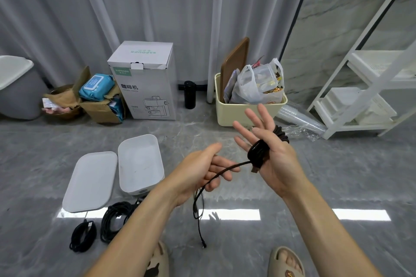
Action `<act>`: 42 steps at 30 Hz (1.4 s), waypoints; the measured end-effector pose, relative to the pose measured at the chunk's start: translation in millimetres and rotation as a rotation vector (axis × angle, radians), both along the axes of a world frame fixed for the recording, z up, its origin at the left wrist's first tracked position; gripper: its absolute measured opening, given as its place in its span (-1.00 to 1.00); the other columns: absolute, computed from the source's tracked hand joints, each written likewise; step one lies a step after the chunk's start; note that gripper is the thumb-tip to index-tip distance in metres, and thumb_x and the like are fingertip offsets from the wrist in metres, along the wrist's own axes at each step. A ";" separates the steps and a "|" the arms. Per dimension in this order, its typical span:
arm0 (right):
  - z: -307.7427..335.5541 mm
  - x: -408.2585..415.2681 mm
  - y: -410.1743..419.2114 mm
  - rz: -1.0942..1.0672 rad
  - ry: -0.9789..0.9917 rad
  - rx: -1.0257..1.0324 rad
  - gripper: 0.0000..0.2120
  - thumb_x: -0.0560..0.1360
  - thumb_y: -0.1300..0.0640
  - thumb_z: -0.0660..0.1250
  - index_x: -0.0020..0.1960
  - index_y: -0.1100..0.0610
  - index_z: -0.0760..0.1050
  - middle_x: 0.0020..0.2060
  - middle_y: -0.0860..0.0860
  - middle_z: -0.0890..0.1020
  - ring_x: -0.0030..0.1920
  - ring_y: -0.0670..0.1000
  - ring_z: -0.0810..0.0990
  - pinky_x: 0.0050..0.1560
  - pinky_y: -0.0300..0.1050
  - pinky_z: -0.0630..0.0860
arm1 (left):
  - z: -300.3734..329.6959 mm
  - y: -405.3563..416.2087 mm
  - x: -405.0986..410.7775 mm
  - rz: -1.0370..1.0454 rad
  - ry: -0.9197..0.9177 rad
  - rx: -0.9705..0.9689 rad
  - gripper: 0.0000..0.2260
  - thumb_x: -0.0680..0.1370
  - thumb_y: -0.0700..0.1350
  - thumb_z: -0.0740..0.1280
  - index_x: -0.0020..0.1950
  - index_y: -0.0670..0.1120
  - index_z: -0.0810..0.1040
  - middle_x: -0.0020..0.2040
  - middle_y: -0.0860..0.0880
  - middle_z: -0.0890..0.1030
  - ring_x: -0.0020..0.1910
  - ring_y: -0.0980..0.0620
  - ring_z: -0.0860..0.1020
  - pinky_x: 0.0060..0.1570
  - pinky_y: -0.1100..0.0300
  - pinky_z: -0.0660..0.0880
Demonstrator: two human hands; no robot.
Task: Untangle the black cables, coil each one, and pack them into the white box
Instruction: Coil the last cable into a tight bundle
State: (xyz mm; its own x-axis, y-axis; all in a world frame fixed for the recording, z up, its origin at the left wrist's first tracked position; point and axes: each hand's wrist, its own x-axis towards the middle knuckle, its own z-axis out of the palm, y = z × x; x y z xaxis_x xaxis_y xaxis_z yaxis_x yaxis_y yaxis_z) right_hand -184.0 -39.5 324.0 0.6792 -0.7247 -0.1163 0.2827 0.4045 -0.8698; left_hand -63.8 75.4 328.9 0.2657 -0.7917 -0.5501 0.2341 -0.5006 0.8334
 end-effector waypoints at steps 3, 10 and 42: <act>-5.8 -0.1 0.8 0.032 0.203 -0.207 -0.52 0.64 0.29 0.14 0.47 -0.10 0.28 0.32 -0.07 0.55 0.28 0.01 0.58 0.37 0.02 0.43 | 2.7 -2.5 -0.4 0.011 -0.132 0.006 -0.48 0.66 0.12 0.10 -0.17 -0.12 0.73 -0.47 0.04 0.42 -0.51 0.10 0.24 -0.41 0.25 0.19; -7.9 -1.1 12.8 0.255 0.627 -0.492 -0.71 0.67 0.07 0.19 0.35 -0.15 0.44 0.01 -0.05 0.70 -0.20 -0.09 0.69 -0.14 -0.04 0.54 | 6.7 -6.7 -3.0 0.050 -0.332 -0.117 -0.56 0.65 0.03 0.18 -0.36 -0.09 0.57 -0.63 0.13 0.33 -0.58 0.19 0.25 -0.48 0.44 0.24; 1.4 1.3 13.9 1.020 -0.151 0.412 -0.50 0.63 -0.11 0.22 0.31 0.28 0.52 -0.57 -0.05 0.25 -0.67 -0.16 0.12 -0.61 -0.40 0.23 | 2.8 -0.1 0.9 0.027 0.104 -0.394 -0.71 0.55 0.04 0.22 0.09 -0.07 0.65 0.02 -0.03 0.69 0.14 0.03 0.61 0.27 0.17 0.45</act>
State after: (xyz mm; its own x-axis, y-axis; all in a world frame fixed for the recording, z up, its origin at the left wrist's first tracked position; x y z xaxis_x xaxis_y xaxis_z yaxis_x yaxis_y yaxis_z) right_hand -182.7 -25.6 325.4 0.9627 0.2570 -0.0852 -0.2555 0.7581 -0.6001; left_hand -62.9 75.3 331.7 0.2482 -0.9408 -0.2309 0.3364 -0.1398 0.9313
